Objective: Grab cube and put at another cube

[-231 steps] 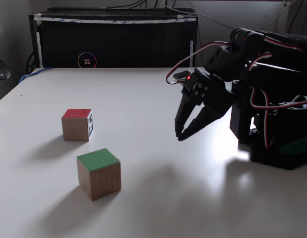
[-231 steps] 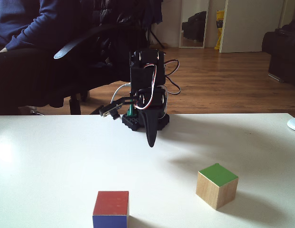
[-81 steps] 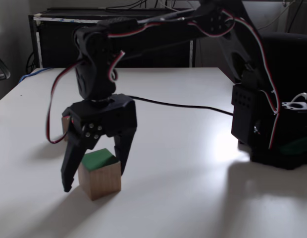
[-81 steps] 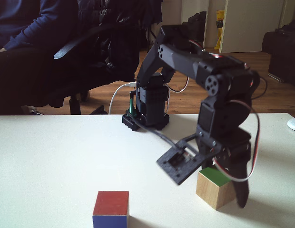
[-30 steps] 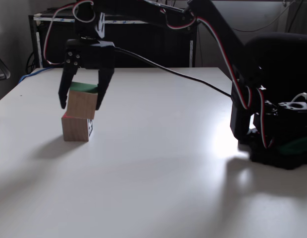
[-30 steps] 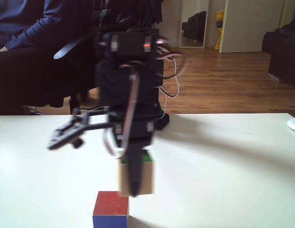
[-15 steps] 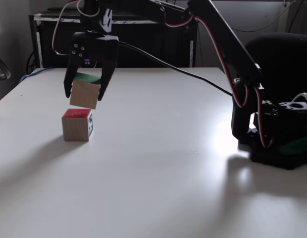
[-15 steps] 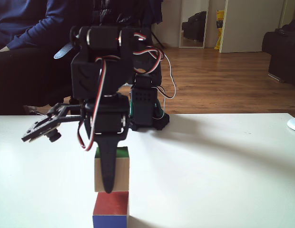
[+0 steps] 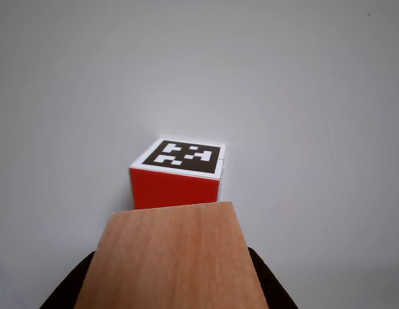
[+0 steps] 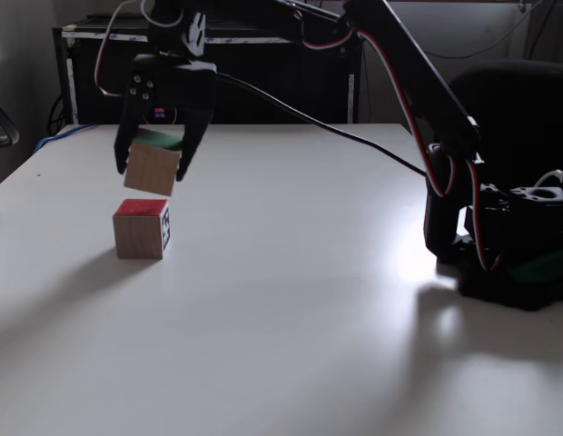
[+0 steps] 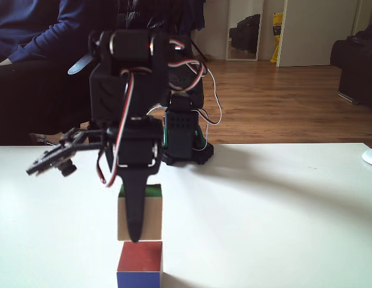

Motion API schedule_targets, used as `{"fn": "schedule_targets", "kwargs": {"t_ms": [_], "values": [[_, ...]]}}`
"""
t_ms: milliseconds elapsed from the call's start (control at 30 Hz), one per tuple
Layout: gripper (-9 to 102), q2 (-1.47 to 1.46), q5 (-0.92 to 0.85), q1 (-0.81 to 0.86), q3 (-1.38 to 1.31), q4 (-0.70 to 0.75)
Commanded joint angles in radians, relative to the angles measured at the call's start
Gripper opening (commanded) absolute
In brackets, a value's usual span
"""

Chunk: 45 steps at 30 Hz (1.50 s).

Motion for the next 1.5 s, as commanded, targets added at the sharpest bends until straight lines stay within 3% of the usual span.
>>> {"fn": "schedule_targets", "kwargs": {"t_ms": [0, 900, 1467], "values": [[7, 0.032, 0.006, -0.014, -0.061, 0.005], [8, -0.051, 0.002, -0.006, -0.124, 0.005], [18, -0.120, 0.003, -0.011, -0.166, 0.005]]}}
